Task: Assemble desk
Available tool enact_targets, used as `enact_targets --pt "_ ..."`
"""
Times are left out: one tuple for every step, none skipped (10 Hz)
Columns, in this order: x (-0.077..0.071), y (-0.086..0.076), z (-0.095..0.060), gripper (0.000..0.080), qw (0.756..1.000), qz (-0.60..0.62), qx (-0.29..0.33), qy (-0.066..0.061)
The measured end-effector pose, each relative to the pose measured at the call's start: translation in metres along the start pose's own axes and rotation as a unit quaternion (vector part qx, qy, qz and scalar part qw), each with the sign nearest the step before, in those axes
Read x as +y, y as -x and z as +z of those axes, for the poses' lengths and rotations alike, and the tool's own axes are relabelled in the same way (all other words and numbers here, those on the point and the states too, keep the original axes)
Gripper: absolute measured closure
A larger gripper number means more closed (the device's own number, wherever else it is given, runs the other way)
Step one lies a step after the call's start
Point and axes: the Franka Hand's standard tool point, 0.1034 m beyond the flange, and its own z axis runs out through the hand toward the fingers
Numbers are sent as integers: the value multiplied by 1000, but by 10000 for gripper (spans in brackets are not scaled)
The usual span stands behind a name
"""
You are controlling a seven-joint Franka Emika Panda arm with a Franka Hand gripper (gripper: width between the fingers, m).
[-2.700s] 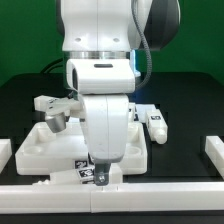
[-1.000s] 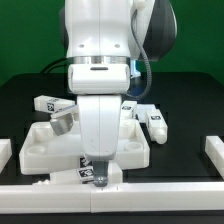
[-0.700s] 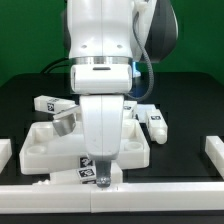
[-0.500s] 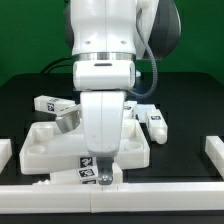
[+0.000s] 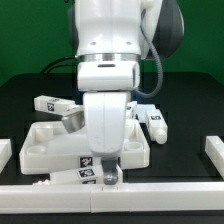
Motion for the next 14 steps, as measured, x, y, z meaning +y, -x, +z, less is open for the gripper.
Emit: enact_targets --pt "-2 -6 0 151 1000 9 0 -3" --pt "-7 -13 2 151 999 30 -1 -12" --pt "-9 -21 2 151 999 44 -1 -15" --pt "-9 -24 2 151 999 50 -3 -15" --pt "-8 -23 2 151 999 50 -3 -13" --pt "-7 -21 3 151 999 48 -2 -10" --pt "-7 -15 3 151 999 43 -2 -4" --pt "-7 -4 3 151 999 44 -4 -3" --pt "-8 4 3 151 999 46 -5 0" --pt "-8 14 4 151 999 44 -5 6" --pt "-8 26 4 151 999 37 -7 11" --pt "-7 34 4 151 999 42 -8 16" --pt "-7 38 5 151 999 45 -8 20" --pt "-7 36 5 151 999 46 -7 20"
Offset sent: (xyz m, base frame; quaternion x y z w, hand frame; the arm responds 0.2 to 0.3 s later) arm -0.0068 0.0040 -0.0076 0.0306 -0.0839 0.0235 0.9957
